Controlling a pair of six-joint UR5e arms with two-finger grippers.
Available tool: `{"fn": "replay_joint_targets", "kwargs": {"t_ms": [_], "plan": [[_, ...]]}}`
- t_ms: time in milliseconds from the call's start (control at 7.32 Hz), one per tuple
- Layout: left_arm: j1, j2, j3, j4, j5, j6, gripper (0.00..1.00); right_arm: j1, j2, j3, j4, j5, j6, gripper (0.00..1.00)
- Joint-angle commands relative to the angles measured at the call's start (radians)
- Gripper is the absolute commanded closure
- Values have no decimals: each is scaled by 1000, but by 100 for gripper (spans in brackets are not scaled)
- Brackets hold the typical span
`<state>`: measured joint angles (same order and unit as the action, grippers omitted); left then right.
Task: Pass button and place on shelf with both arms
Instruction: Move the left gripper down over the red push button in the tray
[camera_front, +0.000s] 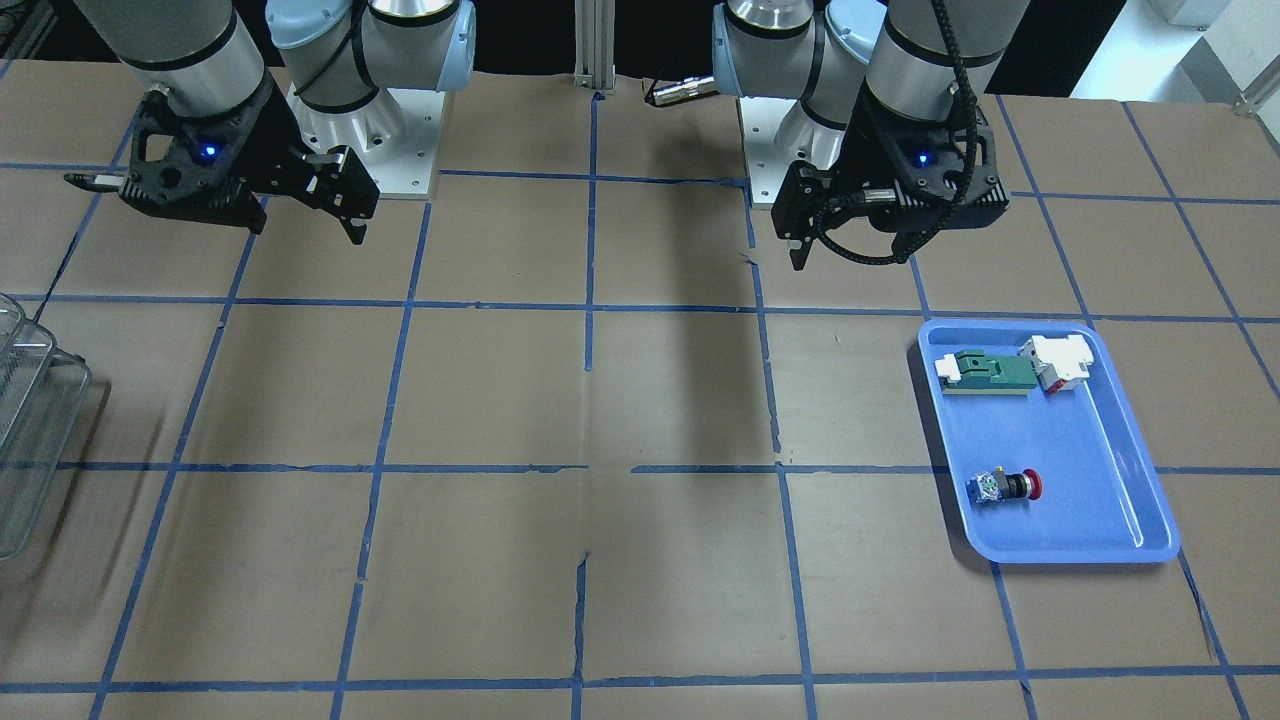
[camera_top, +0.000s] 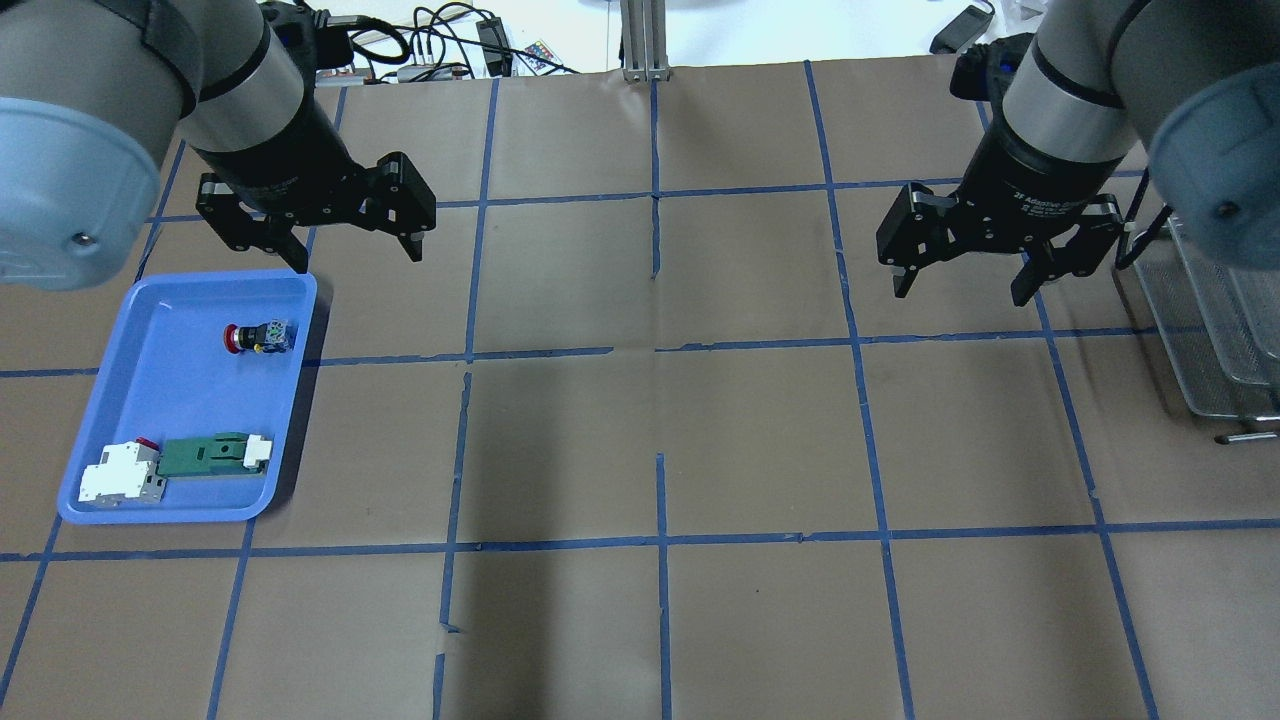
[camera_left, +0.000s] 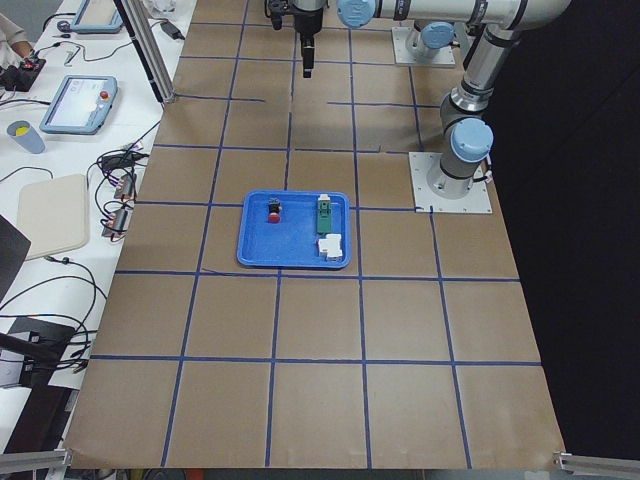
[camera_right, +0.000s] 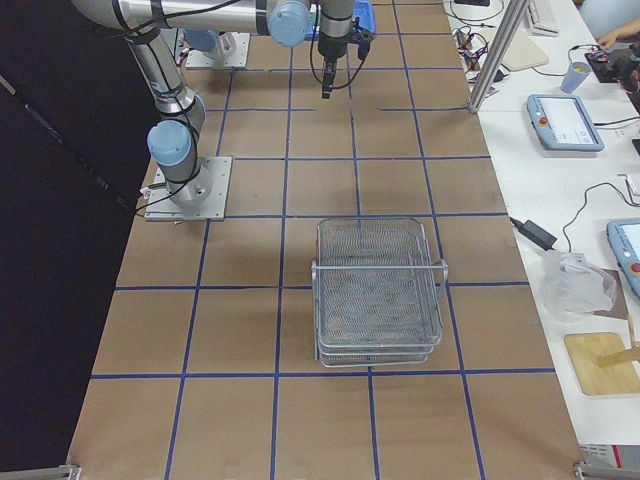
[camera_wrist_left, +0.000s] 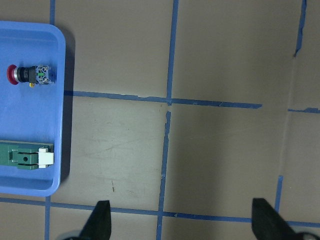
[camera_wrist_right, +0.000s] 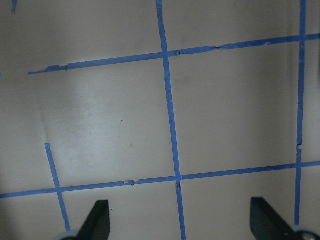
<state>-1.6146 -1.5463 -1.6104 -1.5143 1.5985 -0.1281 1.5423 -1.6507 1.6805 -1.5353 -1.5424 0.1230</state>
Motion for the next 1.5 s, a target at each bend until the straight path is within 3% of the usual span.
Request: {"fn": "replay_joint_targets", "kwargs": {"t_ms": [0, 273, 547, 820, 1230, 1367], "plan": [[5, 2, -12, 0, -6, 11, 0, 33, -59, 20, 9, -5, 72, 0], [65, -11, -14, 11, -9, 294, 0, 62, -78, 11, 9, -10, 78, 0], [203, -43, -37, 32, -11, 581, 0, 62, -109, 22, 12, -11, 78, 0], [362, -99, -58, 130, -17, 897, 0, 62, -118, 24, 17, -10, 70, 0], [537, -220, -59, 141, -77, 1450, 0, 61, -119, 24, 29, -16, 78, 0], [600, -277, -57, 141, -141, 1607, 0, 53, -118, 27, 46, -60, 64, 0]]}}
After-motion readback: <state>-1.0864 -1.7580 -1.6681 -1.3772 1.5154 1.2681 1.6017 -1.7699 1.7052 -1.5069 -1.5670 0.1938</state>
